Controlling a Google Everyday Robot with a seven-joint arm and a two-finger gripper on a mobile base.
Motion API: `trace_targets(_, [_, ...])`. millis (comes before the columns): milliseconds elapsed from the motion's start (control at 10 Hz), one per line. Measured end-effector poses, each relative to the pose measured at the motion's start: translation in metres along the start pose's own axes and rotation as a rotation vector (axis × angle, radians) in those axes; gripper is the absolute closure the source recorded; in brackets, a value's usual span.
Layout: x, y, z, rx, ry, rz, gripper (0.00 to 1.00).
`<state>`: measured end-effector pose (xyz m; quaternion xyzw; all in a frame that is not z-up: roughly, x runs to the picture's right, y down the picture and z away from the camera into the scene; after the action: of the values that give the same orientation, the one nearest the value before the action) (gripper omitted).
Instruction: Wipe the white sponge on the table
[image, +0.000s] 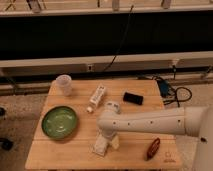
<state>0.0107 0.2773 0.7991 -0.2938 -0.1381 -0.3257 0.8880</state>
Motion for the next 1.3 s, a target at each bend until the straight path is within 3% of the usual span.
trace_targets(1300, [-0.0045,-0.0008,0.0002,0.02,-0.017,-0.012,0.2])
